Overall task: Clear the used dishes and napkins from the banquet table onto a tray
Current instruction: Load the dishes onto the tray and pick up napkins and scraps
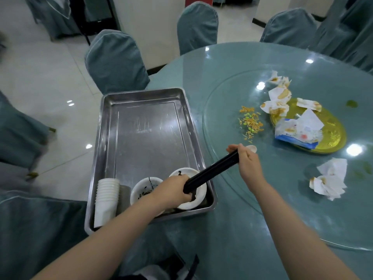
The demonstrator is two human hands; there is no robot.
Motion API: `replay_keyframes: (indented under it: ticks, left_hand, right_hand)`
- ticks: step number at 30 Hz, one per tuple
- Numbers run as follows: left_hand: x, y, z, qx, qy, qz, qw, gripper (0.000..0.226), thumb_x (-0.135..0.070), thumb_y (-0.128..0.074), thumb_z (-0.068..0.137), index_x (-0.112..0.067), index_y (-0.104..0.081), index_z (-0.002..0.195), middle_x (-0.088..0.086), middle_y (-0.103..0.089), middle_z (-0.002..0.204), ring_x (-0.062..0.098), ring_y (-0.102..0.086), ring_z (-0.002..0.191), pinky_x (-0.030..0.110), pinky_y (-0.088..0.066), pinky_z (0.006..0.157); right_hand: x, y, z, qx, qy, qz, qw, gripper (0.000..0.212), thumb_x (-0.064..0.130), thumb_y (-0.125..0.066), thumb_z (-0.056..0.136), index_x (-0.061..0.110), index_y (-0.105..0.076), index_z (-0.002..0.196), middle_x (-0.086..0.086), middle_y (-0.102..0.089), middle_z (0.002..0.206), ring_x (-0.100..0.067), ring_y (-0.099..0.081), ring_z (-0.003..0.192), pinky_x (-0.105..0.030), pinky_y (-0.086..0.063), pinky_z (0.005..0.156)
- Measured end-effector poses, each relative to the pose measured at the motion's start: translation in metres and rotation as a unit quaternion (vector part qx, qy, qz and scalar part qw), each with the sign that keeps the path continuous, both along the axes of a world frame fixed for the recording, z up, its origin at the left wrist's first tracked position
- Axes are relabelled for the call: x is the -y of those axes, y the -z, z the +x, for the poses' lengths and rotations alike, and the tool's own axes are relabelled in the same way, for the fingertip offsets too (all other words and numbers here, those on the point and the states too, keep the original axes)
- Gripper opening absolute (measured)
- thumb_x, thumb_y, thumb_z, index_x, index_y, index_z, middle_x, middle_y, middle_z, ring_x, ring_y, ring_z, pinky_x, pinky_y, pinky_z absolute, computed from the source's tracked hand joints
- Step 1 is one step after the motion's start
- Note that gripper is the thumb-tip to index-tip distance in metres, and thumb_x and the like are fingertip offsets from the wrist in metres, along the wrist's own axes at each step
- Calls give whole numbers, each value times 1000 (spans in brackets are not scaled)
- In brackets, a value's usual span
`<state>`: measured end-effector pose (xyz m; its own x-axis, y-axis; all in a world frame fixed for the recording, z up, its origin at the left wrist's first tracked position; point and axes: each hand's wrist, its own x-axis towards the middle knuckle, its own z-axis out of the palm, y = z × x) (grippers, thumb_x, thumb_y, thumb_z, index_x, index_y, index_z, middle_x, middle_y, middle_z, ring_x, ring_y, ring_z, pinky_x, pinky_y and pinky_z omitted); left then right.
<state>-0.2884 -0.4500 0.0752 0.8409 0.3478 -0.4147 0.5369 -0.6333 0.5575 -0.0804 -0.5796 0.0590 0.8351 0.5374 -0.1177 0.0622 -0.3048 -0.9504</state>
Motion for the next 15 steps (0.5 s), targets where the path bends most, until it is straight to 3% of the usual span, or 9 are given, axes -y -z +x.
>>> replay_keyframes:
  ticks: [2, 4, 6, 8, 11, 15]
  left_hand:
    - [-4, -1, -11, 1, -12, 3, 1000, 11, -24, -62, 83, -30, -52, 83, -9, -60, 75, 10, -57, 68, 27, -46, 62]
    - [-8, 0, -22, -10, -29, 13, 999, 9, -27, -62, 83, -28, -53, 87, -7, -63, 79, 13, -59, 71, 31, -49, 65]
    - [-12, 2, -32, -17, -46, 28, 998, 9, -30, -61, 83, -26, -53, 86, -5, -64, 79, 16, -61, 74, 35, -50, 68]
    - [-16, 1, -41, -16, -62, 40, 997, 13, -30, -60, 82, -29, -48, 77, -5, -60, 74, 16, -59, 72, 33, -46, 65]
    - [-23, -1, -54, 2, -91, 54, 994, 7, -29, -59, 78, -22, -56, 79, -3, -61, 79, 15, -59, 74, 33, -49, 67]
    - [-32, -2, -75, 23, -139, 17, 990, 11, -25, -61, 79, -32, -61, 88, -9, -64, 80, 3, -58, 70, 21, -48, 63]
  right_hand:
    - [-8, 4, -5, -15, -16, 1, 1000, 40, 40, -36, 100, 25, -72, 91, 4, -74, 99, -14, -65, 104, -41, -47, 100]
    - [-17, 7, -13, -21, -31, -10, 999, 38, 35, -37, 102, 21, -72, 95, 5, -73, 100, -14, -64, 103, -36, -47, 98]
    - [-27, 5, -23, -19, -36, -19, 999, 35, 31, -39, 103, 15, -69, 98, 6, -67, 98, -13, -59, 98, -26, -44, 88]
    - [-35, 3, -36, -19, -29, -16, 999, 30, 31, -39, 103, 13, -62, 98, 5, -58, 94, -11, -51, 92, -24, -39, 78]
    - [-42, 5, -53, -23, -13, -7, 1000, 22, 34, -38, 103, 23, -57, 107, 10, -57, 103, -7, -50, 101, -23, -34, 88]
    - [-44, 20, -69, -37, -23, -17, 999, 38, 34, -34, 104, 12, -59, 122, 5, -59, 116, -12, -51, 114, -23, -33, 95]
